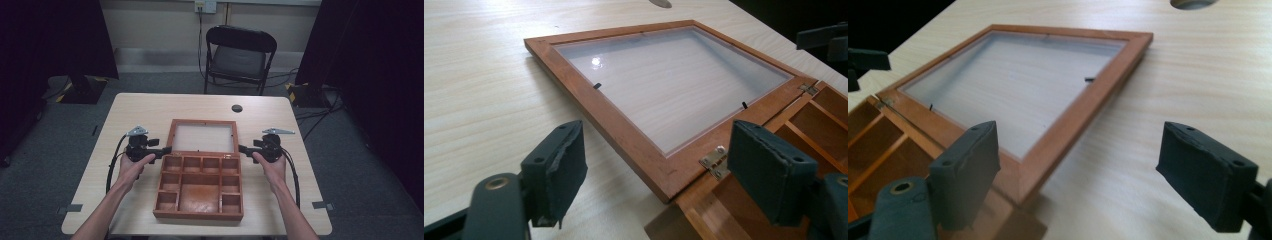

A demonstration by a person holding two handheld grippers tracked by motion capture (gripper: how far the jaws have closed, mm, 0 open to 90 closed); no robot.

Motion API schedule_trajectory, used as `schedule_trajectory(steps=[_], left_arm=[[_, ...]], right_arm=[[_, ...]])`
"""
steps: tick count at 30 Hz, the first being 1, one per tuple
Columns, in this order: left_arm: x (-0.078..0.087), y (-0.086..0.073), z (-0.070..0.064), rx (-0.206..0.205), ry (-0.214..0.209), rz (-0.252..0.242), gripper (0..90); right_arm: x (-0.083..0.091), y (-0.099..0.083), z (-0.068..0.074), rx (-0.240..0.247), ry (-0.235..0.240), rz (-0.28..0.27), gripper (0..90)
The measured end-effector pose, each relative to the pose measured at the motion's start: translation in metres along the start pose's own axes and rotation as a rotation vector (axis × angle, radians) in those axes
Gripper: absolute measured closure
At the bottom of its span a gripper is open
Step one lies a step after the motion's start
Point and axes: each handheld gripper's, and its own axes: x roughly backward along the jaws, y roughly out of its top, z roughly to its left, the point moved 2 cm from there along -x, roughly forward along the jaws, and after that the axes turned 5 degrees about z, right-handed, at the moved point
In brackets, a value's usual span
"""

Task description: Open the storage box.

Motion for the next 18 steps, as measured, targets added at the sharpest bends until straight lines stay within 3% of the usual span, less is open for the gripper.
schedule_trajectory(steps=[6,15,18], left_arm=[[0.013,-0.004,-0.001,-0.026,0.022,0.017,23.9],[0.041,-0.027,0.016,-0.015,0.095,0.060,24.2],[0.049,-0.035,0.019,-0.005,0.122,0.075,24.1]], right_arm=[[0.019,-0.013,-0.006,0.006,-0.038,0.008,17.0],[0.056,-0.036,-0.012,-0.001,-0.076,0.012,17.0],[0.064,-0.046,-0.013,0.008,-0.087,0.048,16.9]])
